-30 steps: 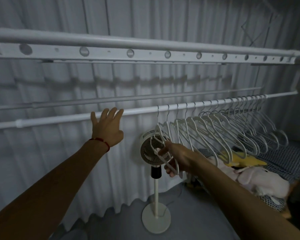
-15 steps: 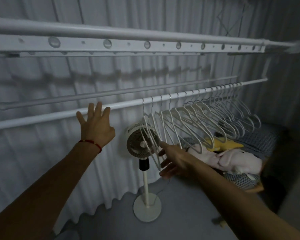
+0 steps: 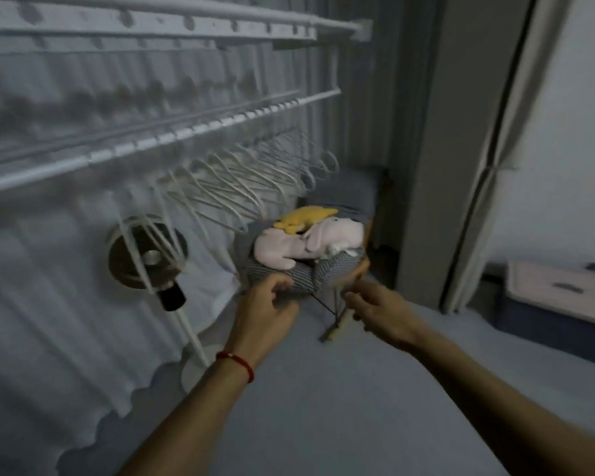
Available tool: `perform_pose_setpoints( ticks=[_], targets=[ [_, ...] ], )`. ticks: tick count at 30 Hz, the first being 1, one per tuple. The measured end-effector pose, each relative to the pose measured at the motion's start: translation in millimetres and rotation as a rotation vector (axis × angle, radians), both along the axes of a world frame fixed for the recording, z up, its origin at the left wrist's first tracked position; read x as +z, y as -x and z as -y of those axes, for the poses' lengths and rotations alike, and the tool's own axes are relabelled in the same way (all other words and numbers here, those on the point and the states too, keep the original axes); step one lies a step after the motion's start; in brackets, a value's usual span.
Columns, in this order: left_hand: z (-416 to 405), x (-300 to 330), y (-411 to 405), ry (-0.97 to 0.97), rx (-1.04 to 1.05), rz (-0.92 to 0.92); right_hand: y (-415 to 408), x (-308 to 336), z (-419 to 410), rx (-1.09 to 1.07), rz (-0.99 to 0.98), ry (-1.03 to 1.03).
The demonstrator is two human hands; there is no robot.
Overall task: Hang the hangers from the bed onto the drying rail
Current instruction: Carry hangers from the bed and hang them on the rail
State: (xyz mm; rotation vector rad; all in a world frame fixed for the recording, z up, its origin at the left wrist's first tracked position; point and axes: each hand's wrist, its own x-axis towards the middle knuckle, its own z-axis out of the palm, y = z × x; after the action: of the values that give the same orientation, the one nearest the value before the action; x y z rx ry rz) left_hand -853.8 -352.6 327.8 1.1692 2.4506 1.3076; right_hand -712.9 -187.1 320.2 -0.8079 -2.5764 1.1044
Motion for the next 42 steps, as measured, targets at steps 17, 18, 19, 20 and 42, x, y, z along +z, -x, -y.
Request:
perform_pose_setpoints(
  ticks=[17,18,19,20,42],
  targets=[
    [-251.7,-176.2,-590.4,0.663,-0.793,0.177,-635.8,-219.9,-105.5,-0.742,0.223,0.274],
    [-258.1,-183.4,-621.1,0.699,-0.855,0.164,-668.0,-235.8,-98.2,-0.833,0.24,0.345],
    [-263.8,-191.7,-650.2,0.729,-0.916,0.144,-698.4,-251.8,-88.7,-0.923,0.25,0.42],
    [-268.9,-201.7,-677.9,0.758,-0.973,0.128,-726.9,-268.8,-77.1,-1.017,0.253,0.494],
    [-269.5,-362.5,-845.1,1.047,-0.985,0.163,-923.8,-521.8,-71.5,-2.191,0.326,0.976]
  ],
)
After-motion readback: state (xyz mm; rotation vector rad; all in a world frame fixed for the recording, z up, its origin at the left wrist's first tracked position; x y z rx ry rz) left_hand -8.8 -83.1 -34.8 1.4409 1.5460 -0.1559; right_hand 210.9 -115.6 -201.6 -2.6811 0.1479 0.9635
